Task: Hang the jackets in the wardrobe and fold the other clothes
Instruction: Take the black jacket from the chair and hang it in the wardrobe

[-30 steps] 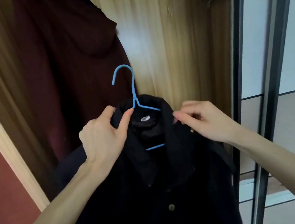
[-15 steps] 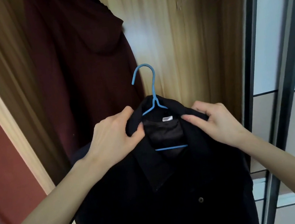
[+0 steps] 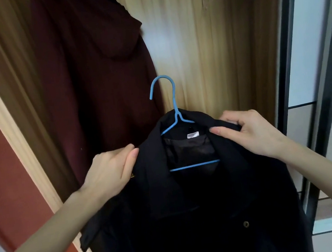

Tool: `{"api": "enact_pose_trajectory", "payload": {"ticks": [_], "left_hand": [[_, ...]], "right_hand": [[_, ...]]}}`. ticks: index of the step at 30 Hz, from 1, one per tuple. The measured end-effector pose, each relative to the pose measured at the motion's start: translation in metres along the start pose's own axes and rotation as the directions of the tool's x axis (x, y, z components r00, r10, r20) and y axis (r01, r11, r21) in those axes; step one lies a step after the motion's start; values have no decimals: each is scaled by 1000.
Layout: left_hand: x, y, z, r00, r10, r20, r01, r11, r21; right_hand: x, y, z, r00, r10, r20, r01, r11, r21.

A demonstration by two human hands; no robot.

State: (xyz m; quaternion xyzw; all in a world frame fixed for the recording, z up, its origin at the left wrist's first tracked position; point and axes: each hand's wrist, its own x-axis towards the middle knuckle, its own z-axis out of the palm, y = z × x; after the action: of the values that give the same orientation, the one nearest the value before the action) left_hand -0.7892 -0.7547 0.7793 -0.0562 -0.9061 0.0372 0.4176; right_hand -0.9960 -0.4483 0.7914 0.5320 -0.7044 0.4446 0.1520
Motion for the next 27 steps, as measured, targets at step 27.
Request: {"api": "enact_pose_trajectory", "payload": {"ticks": [27], "left_hand": [[-7, -29, 5, 960, -277, -31, 271, 953, -133]], "right_hand": [[-19, 23, -34, 987, 90, -131, -80, 993, 83]]}}
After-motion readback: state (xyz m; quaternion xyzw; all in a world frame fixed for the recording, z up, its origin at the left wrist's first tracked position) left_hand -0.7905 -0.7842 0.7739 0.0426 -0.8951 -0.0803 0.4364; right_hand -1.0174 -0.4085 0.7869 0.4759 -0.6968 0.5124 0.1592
